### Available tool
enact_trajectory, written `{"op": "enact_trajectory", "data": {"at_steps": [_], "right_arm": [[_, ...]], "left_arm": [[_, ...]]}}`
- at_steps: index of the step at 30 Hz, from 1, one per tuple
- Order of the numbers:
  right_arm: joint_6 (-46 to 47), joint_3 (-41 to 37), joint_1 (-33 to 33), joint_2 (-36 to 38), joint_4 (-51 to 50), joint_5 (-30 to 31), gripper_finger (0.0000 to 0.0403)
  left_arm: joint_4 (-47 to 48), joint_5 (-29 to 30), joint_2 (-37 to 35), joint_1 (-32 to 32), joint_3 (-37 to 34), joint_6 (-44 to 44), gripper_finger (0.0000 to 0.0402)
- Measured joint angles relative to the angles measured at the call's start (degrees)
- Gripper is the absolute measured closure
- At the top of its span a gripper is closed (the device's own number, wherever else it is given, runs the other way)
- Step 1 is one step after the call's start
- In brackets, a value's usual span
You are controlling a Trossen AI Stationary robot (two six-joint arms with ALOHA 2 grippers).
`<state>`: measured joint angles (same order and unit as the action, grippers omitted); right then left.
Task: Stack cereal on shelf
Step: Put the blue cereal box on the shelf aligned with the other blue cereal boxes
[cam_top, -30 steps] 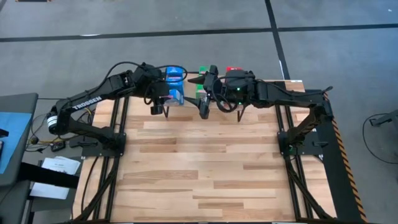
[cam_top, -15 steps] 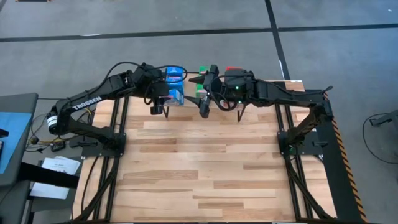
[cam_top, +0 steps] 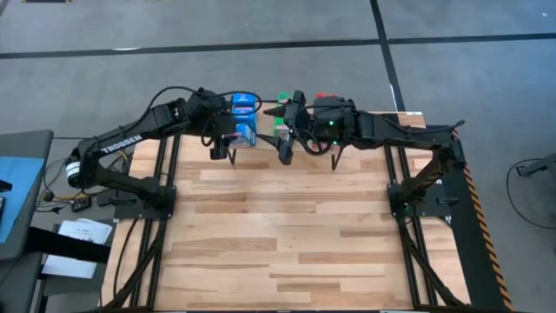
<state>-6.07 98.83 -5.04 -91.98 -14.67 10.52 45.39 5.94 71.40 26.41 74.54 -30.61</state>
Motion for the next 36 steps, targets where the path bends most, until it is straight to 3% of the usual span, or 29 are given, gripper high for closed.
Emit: {"op": "enact_trajectory", "data": {"at_steps": [8,15,23,36], "right_arm": [[0.00,0.00,0.00,-0.02,0.01,0.00,0.0062],[0.00,0.00,0.00,-0.02,0.01,-0.02,0.0062],[0.00,0.00,0.00,-0.02,-0.13,-0.06,0.0062],[0.01,0.00,0.00,-0.04,-1.29,-0.10,0.0062]], "left_arm": [[0.02,4.03,0.00,0.00,-0.02,0.96,0.0166],[0.02,4.33,0.00,0.00,-0.02,4.74,0.0163],[0.28,11.33,-0.14,0.00,-0.02,8.08,0.0163],[0.83,9.49,-0.26,-1.71,-0.04,9.46,0.0163]]}}
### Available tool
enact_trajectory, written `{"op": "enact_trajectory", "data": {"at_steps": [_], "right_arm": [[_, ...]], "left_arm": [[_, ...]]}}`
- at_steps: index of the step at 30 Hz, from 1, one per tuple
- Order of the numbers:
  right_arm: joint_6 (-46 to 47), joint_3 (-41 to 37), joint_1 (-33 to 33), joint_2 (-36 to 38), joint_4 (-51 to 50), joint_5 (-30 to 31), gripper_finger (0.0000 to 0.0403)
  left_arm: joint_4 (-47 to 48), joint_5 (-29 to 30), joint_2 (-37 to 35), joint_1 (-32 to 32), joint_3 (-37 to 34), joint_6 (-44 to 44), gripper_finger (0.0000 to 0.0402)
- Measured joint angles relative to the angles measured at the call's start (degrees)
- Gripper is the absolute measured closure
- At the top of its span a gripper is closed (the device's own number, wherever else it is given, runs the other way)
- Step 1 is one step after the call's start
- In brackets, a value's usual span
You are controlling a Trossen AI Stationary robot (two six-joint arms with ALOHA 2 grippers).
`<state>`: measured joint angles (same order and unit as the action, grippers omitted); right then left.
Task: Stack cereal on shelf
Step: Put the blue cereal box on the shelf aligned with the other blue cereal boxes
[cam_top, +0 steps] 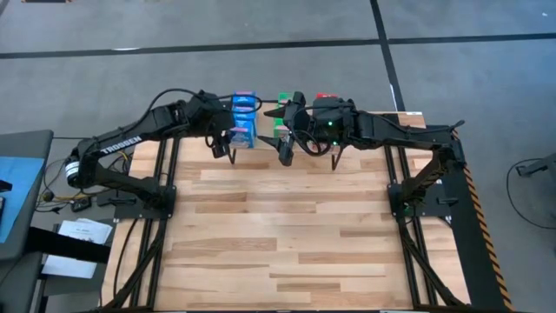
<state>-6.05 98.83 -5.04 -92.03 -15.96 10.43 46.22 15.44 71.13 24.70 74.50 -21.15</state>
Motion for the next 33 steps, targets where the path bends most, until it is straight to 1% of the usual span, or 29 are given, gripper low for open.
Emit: {"op": "enact_trajectory", "data": {"at_steps": [11,16,21,23,29,33], "right_arm": [[-0.03,0.00,0.00,0.00,0.08,0.01,0.0062],[-0.03,0.00,0.00,0.00,0.06,0.01,0.0062],[-0.03,0.00,0.00,0.00,0.02,-0.01,0.0062],[-0.03,0.00,0.00,0.00,-0.04,-0.01,0.0062],[-0.47,0.00,0.00,0.00,-0.07,-0.01,0.0062],[-0.49,0.00,0.00,0.00,-0.07,-0.01,0.0062]], "left_arm": [[1.05,0.81,-1.35,-0.21,-0.02,2.17,0.0163],[1.28,2.79,-2.92,-0.23,-0.02,2.42,0.0163],[3.00,2.84,-5.38,-0.23,-0.02,5.68,0.0163],[3.60,1.44,-6.30,-0.28,-0.02,7.85,0.0163],[4.52,-7.11,-7.48,-0.32,-0.02,13.66,0.0163],[4.05,-12.09,-7.50,-0.44,-0.67,14.93,0.0163]]}}
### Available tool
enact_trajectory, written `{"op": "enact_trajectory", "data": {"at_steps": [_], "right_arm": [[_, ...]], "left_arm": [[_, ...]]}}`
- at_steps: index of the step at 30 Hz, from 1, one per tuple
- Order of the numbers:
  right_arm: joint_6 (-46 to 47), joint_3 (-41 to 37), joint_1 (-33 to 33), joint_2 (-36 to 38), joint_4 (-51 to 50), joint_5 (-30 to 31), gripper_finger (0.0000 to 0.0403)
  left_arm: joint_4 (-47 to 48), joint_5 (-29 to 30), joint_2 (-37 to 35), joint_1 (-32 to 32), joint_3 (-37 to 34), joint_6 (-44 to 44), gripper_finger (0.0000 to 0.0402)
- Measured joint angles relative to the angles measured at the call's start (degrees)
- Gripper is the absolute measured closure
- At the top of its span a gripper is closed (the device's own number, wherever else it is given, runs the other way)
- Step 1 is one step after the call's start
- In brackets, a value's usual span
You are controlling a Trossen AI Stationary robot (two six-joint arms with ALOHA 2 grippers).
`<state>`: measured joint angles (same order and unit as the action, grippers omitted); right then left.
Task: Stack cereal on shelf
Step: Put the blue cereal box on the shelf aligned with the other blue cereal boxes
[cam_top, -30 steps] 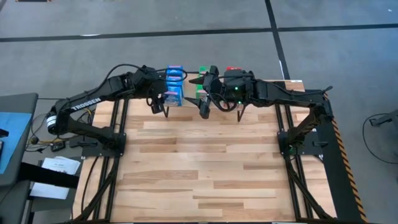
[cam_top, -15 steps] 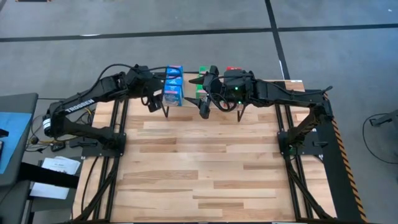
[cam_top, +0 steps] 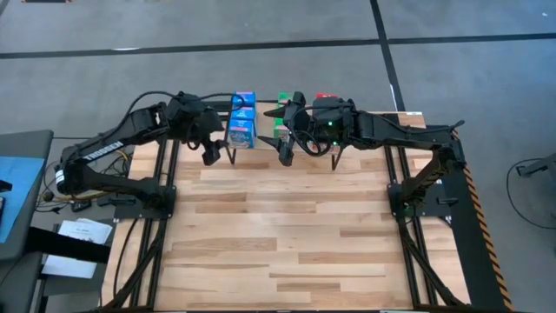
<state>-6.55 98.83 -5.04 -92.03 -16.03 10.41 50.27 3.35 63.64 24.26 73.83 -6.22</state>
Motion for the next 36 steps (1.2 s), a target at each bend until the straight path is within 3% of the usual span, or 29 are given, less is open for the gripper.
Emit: {"op": "enact_trajectory", "data": {"at_steps": [7,16,36], "right_arm": [[-3.08,0.00,0.00,0.00,-0.26,0.00,0.0062],[-5.40,0.00,0.00,0.00,-0.27,0.02,0.0062],[-5.97,0.00,0.00,0.00,-0.28,0.09,0.0062]], "left_arm": [[-1.50,-0.99,0.05,-3.88,-5.53,2.34,0.0163],[-12.02,6.22,0.07,-9.37,-11.46,3.94,0.0163],[-30.85,6.07,0.22,-9.59,-23.35,6.47,0.0163]]}}
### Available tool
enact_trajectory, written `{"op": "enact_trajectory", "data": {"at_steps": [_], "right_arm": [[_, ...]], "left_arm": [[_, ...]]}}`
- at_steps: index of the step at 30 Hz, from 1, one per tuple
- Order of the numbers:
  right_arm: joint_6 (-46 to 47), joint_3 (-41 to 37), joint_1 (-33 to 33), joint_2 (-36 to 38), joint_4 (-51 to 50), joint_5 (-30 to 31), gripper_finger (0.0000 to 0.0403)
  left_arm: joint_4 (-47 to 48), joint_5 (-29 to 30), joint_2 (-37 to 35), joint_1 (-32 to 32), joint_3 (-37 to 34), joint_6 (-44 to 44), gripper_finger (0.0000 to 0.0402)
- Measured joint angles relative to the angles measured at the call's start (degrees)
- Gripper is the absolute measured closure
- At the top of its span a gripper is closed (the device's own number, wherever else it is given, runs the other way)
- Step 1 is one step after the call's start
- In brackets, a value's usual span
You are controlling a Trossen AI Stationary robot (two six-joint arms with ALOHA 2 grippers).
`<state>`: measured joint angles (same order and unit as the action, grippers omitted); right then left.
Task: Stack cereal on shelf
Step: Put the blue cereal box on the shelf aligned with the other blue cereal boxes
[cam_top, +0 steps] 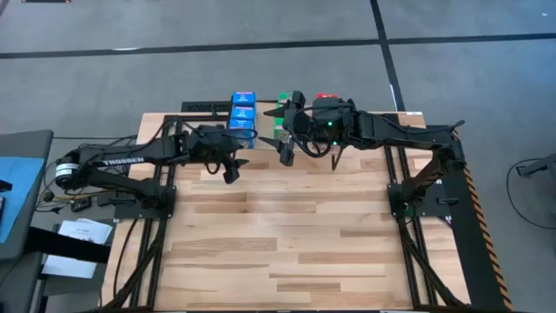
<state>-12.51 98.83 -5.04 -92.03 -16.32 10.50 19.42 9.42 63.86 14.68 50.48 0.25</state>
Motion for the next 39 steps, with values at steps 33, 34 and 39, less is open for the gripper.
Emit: {"op": "enact_trajectory", "data": {"at_steps": [33,34,39], "right_arm": [[0.04,-0.02,-0.01,0.00,0.02,0.04,0.0062],[0.04,-0.02,0.00,0.00,0.01,0.04,0.0062],[0.04,-0.02,-0.01,0.00,0.00,0.04,0.0062]], "left_arm": [[-11.38,3.75,5.81,-1.40,-4.04,0.50,0.0163],[-11.27,4.79,5.79,-1.38,-4.04,0.48,0.0163],[-11.09,9.44,5.78,-1.36,-4.04,0.21,0.0163]]}}
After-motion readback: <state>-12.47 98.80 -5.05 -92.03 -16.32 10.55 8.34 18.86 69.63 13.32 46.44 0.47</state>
